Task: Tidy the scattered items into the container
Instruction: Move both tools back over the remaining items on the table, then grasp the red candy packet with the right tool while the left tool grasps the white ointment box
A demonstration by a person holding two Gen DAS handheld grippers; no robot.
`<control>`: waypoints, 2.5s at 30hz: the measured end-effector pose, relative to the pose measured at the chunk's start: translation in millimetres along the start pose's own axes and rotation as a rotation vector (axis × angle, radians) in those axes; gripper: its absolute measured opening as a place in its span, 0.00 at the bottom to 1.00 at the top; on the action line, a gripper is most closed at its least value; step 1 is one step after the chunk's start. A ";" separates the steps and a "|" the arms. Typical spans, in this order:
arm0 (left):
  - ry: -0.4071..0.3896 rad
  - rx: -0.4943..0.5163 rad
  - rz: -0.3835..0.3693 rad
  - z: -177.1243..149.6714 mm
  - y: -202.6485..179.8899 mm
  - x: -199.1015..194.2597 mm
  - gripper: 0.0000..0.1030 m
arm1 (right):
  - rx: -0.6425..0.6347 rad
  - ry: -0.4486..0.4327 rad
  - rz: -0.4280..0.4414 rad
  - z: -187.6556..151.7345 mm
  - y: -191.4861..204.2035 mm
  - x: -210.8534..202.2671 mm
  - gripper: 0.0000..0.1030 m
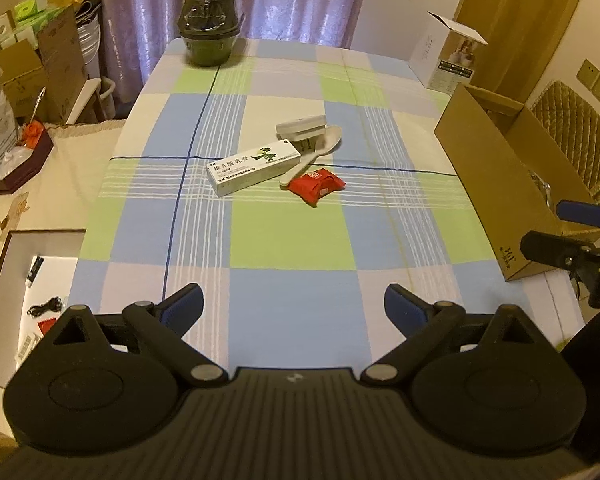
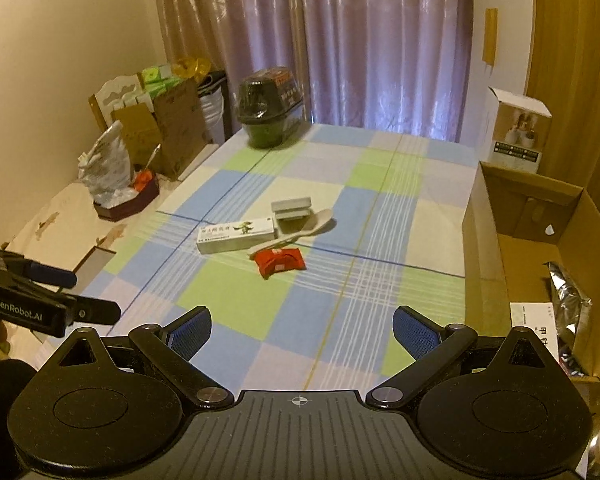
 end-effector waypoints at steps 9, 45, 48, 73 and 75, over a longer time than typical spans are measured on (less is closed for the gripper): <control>0.023 0.097 -0.007 8.5 3.2 19.1 0.92 | 0.002 0.045 -0.001 -6.1 -1.4 22.6 0.99; 0.149 0.361 -0.075 82.4 85.7 141.5 0.93 | -0.168 0.105 0.097 34.8 48.8 206.8 0.99; 0.166 0.403 -0.085 87.6 88.0 157.3 0.93 | -0.164 0.111 0.099 33.1 50.7 226.1 0.99; 0.230 0.651 -0.218 107.4 87.8 227.2 0.88 | -0.216 0.119 0.088 25.1 61.9 277.2 0.52; 0.239 0.636 -0.218 106.4 86.9 230.2 0.80 | -0.211 0.123 0.080 24.3 61.5 276.4 0.50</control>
Point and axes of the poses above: each gripper's, at about its wrist camera, not at the fingertips, and x roughly the way its jaws point, y to its left, z to its top, the point moved 8 cm from there along x, roughly the way its jaws point, and after that the axes turned 11 degrees about -z, right-handed, at the moved point
